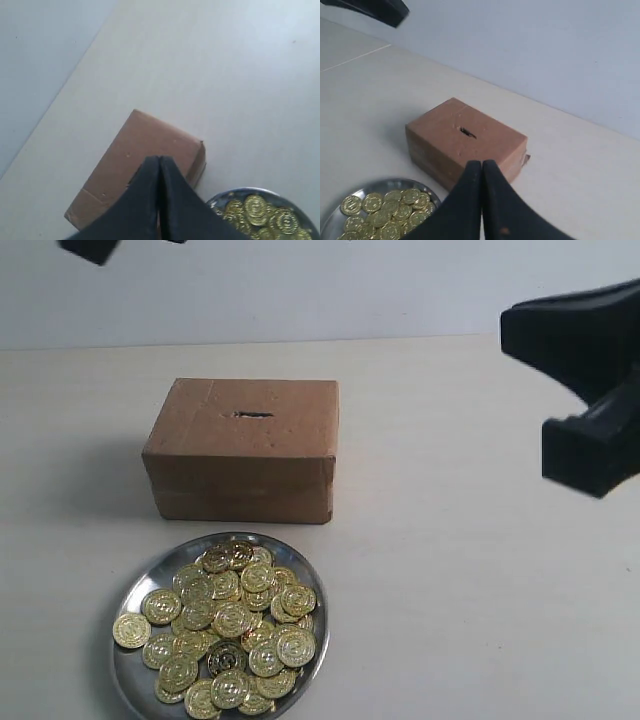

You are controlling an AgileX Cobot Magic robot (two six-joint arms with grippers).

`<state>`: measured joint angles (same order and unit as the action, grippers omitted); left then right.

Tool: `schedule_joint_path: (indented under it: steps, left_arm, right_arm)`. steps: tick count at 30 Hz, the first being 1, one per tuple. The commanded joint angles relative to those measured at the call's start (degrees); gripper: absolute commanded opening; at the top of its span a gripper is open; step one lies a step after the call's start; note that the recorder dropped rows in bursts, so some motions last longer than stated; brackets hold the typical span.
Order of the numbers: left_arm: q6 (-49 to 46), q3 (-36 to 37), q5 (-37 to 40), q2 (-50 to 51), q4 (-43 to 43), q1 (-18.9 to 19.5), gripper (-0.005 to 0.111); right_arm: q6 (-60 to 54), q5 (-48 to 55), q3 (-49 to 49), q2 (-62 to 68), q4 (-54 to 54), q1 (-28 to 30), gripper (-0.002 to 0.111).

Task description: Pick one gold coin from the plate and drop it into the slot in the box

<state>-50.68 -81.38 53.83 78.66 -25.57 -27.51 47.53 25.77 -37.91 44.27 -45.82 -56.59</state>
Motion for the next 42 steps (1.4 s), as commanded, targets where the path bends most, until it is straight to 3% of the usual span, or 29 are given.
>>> schedule_joint_path:
  steps: [1,5,10,16,19,25,33,42]
  left_arm:
    - [1.73,12.83,-6.51,-13.88,-3.82,0.17,0.0]
    - [5.02,29.59,-19.45,-30.6,-4.22,0.17,0.0]
    - [13.31,50.09,-34.24,-50.9,-4.65,0.17,0.0]
    - [21.63,65.14,-38.35,-67.37,-5.38,0.17,0.0]
    - [26.52,67.97,-42.49,-71.25,-7.16,0.17,0.0]
    - [38.51,73.53,-43.61,-71.98,-7.16,0.17,0.0]
    - [41.56,81.38,-50.65,-71.98,-8.68,0.17,0.0]
    - [40.43,81.38,-46.02,-71.98,-2.61,0.17,0.0]
  right_arm:
    - [5.41,-8.06,7.01,-1.55,-3.17,0.32,0.0]
    - [15.54,-13.06,12.74,-2.28,-12.71,0.32,0.0]
    - [38.19,-11.36,16.84,-2.28,-33.13,0.32,0.0]
    - [68.52,-0.74,20.38,-2.28,-54.13,0.32,0.0]
    - [71.3,4.05,22.35,-2.28,-54.13,0.32,0.0]
    - [72.77,4.48,26.95,-2.28,-54.13,0.32,0.0]
    - [73.86,9.76,30.12,-2.28,-54.13,0.32,0.0]
    - [73.86,11.97,33.75,-2.28,-54.13,0.32,0.0]
